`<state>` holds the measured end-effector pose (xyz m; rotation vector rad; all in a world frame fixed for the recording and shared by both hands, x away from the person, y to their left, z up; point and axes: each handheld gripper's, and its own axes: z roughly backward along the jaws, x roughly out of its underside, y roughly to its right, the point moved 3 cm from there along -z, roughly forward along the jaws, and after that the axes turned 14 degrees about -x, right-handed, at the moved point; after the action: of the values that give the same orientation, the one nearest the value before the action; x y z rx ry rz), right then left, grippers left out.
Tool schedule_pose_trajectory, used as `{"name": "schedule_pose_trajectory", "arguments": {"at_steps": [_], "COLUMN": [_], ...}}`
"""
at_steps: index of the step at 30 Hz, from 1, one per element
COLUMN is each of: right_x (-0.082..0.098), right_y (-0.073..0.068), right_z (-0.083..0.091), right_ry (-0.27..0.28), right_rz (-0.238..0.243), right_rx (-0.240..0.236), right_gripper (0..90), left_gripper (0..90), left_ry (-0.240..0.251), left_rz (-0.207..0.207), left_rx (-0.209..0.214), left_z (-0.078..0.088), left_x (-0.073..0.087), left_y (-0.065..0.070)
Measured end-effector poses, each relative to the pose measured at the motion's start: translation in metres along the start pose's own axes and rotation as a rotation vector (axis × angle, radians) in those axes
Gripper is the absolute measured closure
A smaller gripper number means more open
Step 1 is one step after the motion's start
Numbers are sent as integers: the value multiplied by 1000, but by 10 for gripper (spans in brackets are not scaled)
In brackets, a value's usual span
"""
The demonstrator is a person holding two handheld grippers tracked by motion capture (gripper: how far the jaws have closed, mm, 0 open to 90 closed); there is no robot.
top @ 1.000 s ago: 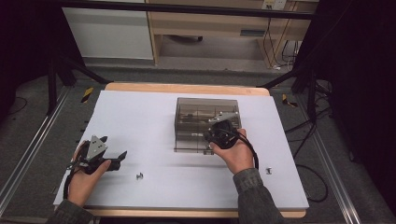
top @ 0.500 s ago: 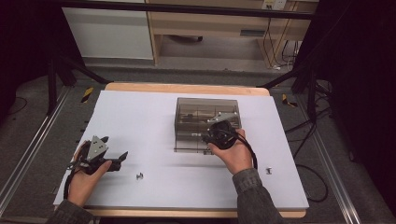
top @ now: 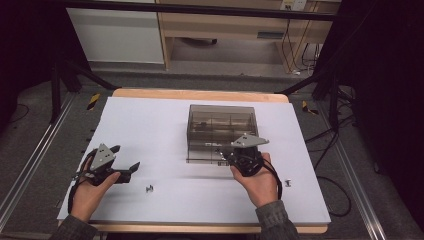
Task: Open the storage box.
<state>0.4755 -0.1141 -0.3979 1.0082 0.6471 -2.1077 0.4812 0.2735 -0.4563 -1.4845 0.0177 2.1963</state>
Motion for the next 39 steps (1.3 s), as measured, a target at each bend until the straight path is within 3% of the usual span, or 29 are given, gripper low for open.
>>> {"name": "schedule_pose_trajectory", "arguments": {"at_steps": [3,5,11,16,19,24,27,31,35,39], "right_x": [9,17,45,60,63,72,75,77,79,79], "right_y": [-4,-5,-12,-15,-15,-15,-15,-13,-13,-12], "right_z": [5,8,6,-2,-4,-10,-13,-16,-18,-19], "right_ry": [15,37,69,105,102,110,103,108,106,114], "right_rz": [1,-16,-44,-67,-57,-80,-82,-84,-76,-70], "right_rx": [9,2,5,14,24,33,41,51,56,73], "right_gripper": [900,900,889,897,900,900,900,900,900,900], "left_gripper": [90,91,103,113,132,183,226,270,340,470], "left_ry": [1,-3,34,41,46,48,50,37,29,39], "left_rz": [-20,-7,-9,-17,-50,-56,-86,-56,-72,-82], "left_rx": [6,21,107,136,144,168,167,148,140,148], "left_z": [-1,-4,-5,-9,-13,-23,-29,-41,-52,-62], "left_x": [-4,-6,-21,-42,-60,-87,-103,-119,-131,-148], "left_y": [4,7,16,29,37,49,58,66,76,85]}}
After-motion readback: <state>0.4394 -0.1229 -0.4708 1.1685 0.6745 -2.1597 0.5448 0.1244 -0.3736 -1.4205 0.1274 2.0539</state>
